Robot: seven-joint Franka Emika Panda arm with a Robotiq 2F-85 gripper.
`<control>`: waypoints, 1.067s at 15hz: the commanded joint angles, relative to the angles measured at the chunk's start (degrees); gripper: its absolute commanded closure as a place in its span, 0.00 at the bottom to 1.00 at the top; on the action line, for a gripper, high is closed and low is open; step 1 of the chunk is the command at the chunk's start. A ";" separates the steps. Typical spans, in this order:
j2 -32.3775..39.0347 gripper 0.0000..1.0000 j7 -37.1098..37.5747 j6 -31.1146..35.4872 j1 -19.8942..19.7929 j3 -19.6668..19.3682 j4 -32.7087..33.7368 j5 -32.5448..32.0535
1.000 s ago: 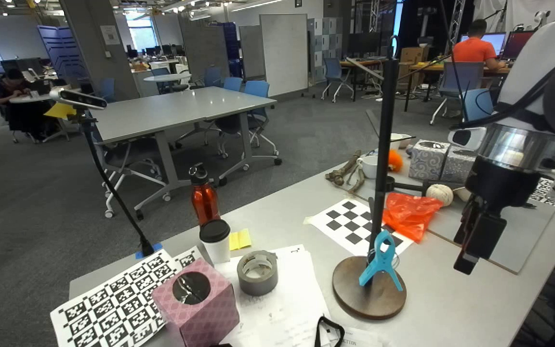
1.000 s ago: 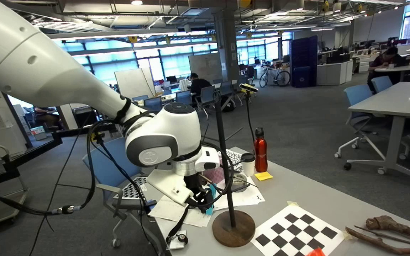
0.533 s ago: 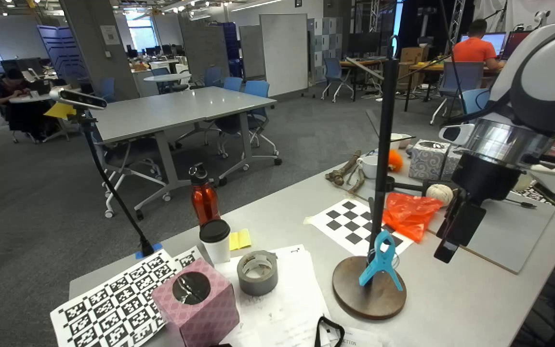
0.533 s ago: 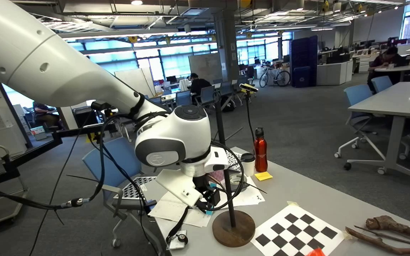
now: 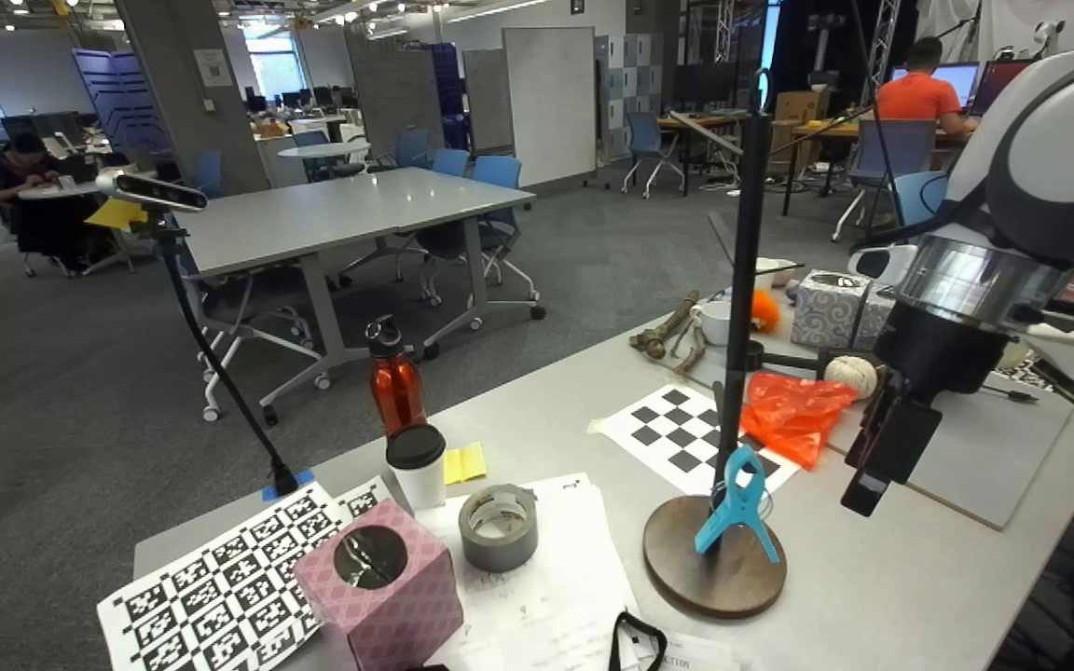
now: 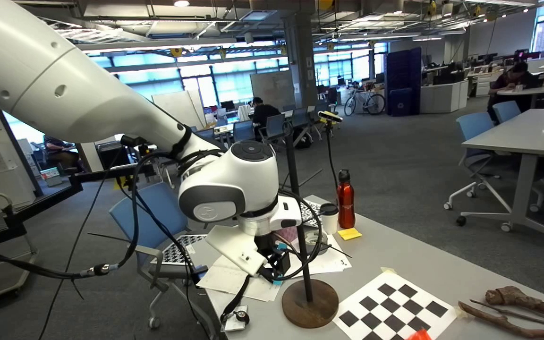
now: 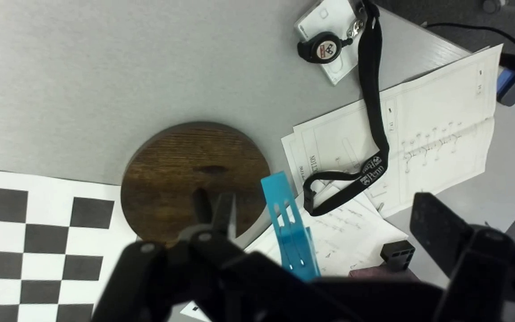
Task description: Remove the blue peg from the hanger and put it on the table
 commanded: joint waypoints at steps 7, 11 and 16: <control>4.20 0.00 -2.16 5.10 -1.06 3.42 1.86 1.79; 6.62 0.00 -2.72 8.35 -2.13 4.71 3.81 3.40; 10.07 0.00 -5.09 9.00 -3.76 7.27 6.78 6.49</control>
